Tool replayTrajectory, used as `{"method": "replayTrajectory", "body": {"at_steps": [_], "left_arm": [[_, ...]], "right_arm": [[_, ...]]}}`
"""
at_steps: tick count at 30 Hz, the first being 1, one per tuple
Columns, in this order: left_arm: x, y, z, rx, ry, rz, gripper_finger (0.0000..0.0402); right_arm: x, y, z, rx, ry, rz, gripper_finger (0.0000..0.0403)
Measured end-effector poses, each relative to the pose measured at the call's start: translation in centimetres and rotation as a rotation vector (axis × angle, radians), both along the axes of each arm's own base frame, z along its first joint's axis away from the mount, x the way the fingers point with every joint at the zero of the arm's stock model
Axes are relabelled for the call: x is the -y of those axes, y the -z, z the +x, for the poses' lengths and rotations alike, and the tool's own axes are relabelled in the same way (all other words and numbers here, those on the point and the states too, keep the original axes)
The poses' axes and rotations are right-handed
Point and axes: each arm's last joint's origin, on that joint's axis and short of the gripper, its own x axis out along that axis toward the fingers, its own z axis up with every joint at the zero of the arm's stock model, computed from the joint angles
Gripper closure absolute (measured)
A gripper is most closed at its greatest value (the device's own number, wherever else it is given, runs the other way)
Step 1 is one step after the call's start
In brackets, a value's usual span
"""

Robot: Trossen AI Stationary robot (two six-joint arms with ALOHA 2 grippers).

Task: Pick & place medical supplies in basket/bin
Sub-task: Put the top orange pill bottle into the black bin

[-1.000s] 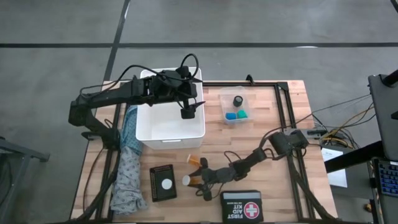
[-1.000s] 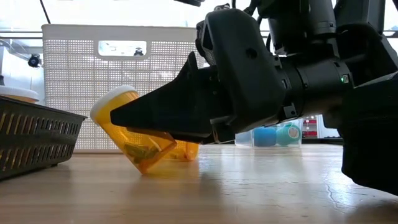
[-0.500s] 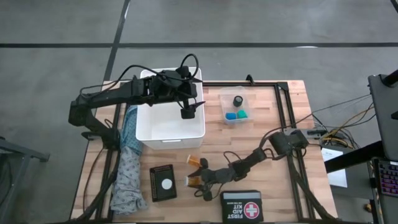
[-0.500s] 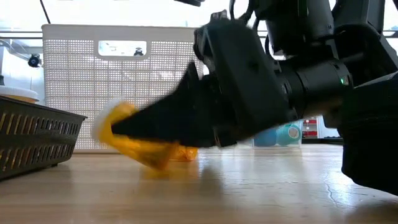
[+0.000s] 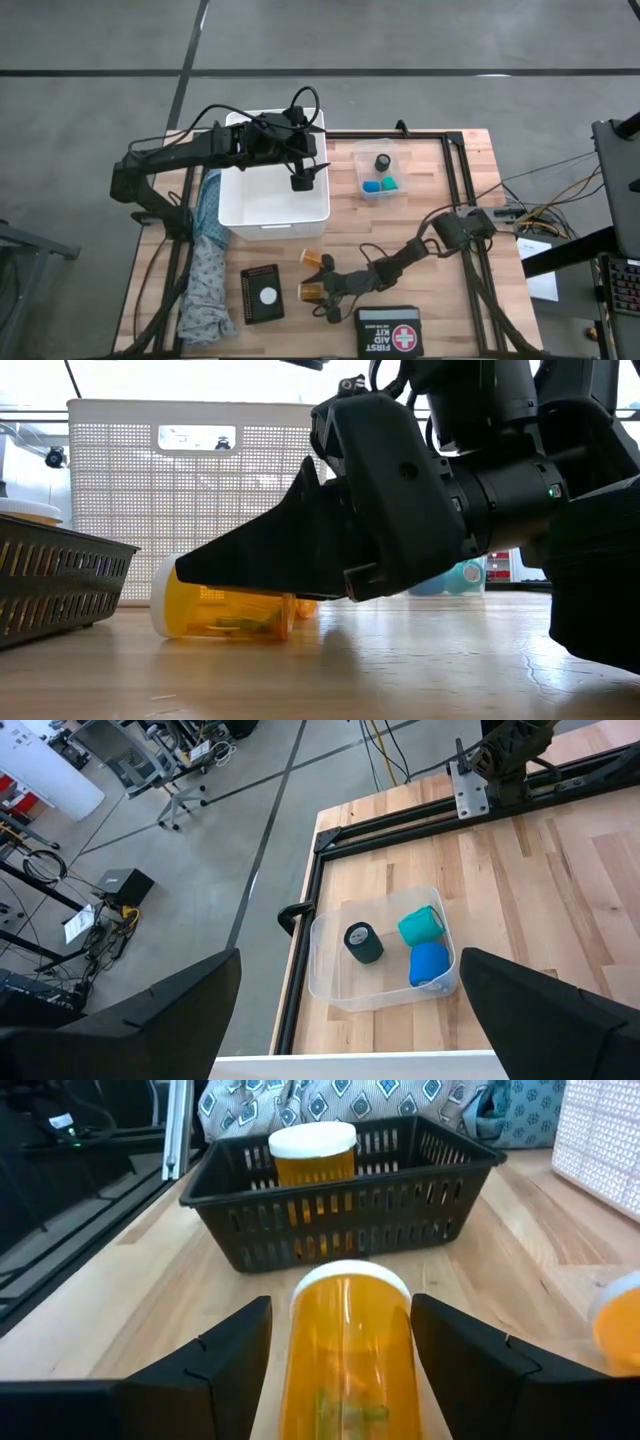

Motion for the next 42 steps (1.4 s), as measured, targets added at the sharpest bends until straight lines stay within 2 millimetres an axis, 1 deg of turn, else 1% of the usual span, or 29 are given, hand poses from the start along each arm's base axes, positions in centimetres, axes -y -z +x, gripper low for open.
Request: {"method": "replayTrajectory", "body": {"at_steps": [4, 13, 17, 19, 22, 26, 30, 34, 36, 42], "left_arm": [[0.0, 0.0, 0.0, 0.0, 0.0, 0.0, 0.002], [0.0, 0.0, 0.0, 0.0, 0.0, -0.001, 0.002], [0.0, 0.0, 0.0, 0.001, -0.001, -0.002, 0.002], [0.0, 0.0, 0.0, 0.001, -0.002, -0.002, 0.002], [0.0, 0.0, 0.0, 0.001, -0.001, -0.002, 0.002], [0.0, 0.0, 0.0, 0.001, -0.001, -0.002, 0.002], [0.0, 0.0, 0.0, 0.002, -0.001, -0.002, 0.002], [0.0, 0.0, 0.0, 0.002, -0.001, -0.001, 0.002], [0.0, 0.0, 0.0, 0.003, 0.0, -0.001, 0.002], [0.0, 0.0, 0.0, 0.003, 0.0, 0.001, 0.002]], "right_arm": [[0.0, -0.2, 0.0, 0.016, -0.004, -0.009, 0.017], [-0.2, -2.2, 0.2, 0.075, -0.013, -0.038, 0.017], [-0.3, -3.6, 0.0, 0.111, -0.005, -0.084, 0.017], [-0.1, -4.5, -0.3, 0.128, 0.001, -0.075, 0.0172], [0.3, -5.7, -1.2, 0.136, 0.012, -0.027, 0.018], [1.3, -7.4, -3.2, 0.141, 0.019, 0.014, 0.0191], [2.6, -9.6, -6.2, 0.166, 0.02, 0.015, 0.0195], [4.3, -11.2, -9.6, 0.186, 0.051, 0.01, 0.0195], [5.2, -11.5, -11.4, 0.191, 0.069, 0.009, 0.0195], [7.9, -11.2, -16.8, 0.187, 0.092, 0.003, 0.0195]]}}
